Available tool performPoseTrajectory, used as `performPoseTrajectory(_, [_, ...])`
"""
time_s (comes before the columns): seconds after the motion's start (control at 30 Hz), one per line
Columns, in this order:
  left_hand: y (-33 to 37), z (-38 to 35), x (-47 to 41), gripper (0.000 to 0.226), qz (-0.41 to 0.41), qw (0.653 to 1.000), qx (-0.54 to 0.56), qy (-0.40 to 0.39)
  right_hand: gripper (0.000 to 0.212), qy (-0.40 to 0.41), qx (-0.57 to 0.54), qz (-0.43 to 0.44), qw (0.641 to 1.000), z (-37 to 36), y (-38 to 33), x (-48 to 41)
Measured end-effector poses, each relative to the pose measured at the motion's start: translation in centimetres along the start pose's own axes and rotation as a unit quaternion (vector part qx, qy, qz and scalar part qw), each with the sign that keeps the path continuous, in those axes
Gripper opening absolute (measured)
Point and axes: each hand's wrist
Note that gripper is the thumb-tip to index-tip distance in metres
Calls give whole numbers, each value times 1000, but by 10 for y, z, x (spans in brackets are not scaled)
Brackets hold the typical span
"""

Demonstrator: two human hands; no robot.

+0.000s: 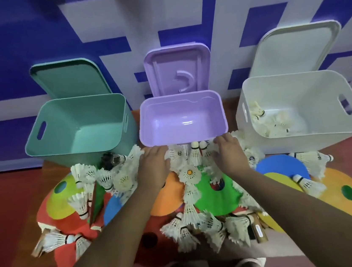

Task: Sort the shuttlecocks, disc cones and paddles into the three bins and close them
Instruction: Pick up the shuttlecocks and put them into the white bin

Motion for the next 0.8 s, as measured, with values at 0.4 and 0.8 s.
performPoseTrajectory(0.4, [10,23,-5,14,19,982,186,31,21,48,37,-66,996,5,15,-16])
performPoseTrajectory(0.8, [113,64,-13,12,38,946,319,34,11,211,-191,-2,959,134,38,11])
Point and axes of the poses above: each hand's wrist, its own x-axis away from the middle knuckle, its own z-axis out of the back of the hand, y = z × x, and after that the axes turned 14 degrees about z, right-handed
